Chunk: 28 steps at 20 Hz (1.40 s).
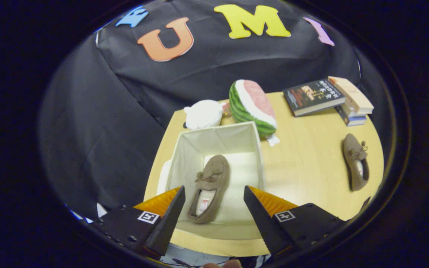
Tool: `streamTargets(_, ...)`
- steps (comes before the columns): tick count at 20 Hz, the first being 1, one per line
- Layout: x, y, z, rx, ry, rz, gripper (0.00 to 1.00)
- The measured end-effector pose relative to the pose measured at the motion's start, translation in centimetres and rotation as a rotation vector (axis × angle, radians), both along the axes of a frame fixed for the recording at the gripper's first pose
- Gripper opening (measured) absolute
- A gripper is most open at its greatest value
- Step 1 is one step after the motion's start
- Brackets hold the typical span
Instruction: Open the storage box then place both shoes into the box .Put the left shoe in first, then the right shoe, with the right side of both shoes facing outward in a uniform manner.
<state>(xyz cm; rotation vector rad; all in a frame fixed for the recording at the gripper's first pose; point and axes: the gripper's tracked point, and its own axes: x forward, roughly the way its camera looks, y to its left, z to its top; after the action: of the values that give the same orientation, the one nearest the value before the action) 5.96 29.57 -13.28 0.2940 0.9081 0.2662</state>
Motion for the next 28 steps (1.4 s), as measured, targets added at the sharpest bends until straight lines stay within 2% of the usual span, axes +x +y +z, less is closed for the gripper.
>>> streamTargets(4,0.3,-8.7,2.8,-0.049,-0.102,-0.073,0.96)
streamTargets(8,0.6,-18.6,3.1,-0.07,-0.165,-0.136,0.96)
streamTargets(12,-0.6,-29.6,0.5,-0.153,-0.116,-0.209,0.96)
streamTargets(16,-1.1,-38.4,-4.9,-0.266,-0.023,-0.208,0.96)
streamTargets(20,0.5,-42.8,-11.9,-0.3,0.083,-0.164,0.96)
streamTargets(25,2.7,-44.0,-17.5,-0.26,0.163,-0.129,0.95)
streamTargets(28,3.6,-44.3,-19.8,-0.268,0.211,-0.117,0.84)
